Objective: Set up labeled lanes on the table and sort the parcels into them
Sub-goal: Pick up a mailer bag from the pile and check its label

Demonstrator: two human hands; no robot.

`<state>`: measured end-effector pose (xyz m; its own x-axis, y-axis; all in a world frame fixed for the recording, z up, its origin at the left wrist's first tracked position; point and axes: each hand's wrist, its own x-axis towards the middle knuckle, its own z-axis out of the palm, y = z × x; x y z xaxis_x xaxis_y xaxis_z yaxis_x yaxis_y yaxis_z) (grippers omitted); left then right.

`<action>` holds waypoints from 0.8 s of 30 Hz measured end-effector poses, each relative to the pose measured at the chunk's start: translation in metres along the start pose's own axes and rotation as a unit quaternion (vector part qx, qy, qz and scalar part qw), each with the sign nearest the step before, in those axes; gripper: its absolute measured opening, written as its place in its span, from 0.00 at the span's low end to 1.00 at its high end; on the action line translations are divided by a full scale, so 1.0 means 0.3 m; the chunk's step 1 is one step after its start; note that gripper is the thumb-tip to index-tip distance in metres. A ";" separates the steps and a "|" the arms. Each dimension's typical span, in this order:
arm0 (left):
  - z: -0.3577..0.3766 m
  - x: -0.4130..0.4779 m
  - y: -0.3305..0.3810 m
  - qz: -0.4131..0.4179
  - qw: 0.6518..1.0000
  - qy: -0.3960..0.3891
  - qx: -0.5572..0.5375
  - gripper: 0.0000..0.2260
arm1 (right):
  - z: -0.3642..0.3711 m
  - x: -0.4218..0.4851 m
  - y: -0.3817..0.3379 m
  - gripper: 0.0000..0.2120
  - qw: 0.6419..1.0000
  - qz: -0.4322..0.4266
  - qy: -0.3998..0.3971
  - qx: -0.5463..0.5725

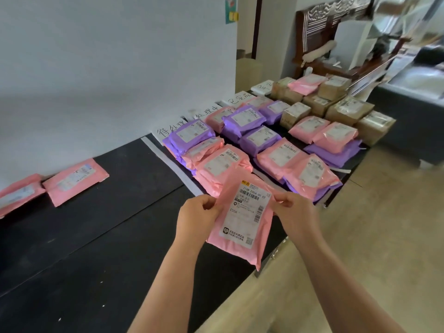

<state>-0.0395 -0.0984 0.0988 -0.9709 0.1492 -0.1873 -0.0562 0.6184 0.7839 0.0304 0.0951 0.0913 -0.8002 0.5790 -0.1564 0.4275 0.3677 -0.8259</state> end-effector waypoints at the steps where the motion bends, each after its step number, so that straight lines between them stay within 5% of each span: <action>1: 0.045 0.006 0.016 -0.006 1.000 0.002 0.010 0.04 | -0.029 0.027 0.028 0.06 1.000 0.001 -0.001 -0.011; 8: 0.307 0.017 0.100 -0.039 0.997 0.024 0.069 0.08 | -0.178 0.189 0.182 0.11 0.992 -0.008 -0.032 -0.124; 14: 0.377 0.067 0.102 -0.038 0.995 0.078 0.052 0.13 | -0.174 0.293 0.215 0.14 0.996 0.032 -0.044 -0.068; 24: 0.398 0.201 0.018 -0.060 0.989 0.119 0.059 0.13 | -0.014 0.487 0.171 0.05 0.983 0.176 -0.024 0.047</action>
<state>-0.0706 0.0061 0.0212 -0.9869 -0.1079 -0.1195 -0.1607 0.7088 0.6869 -0.0630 0.2016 0.0283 -0.6298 0.6231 -0.4638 0.6422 0.0817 -0.7622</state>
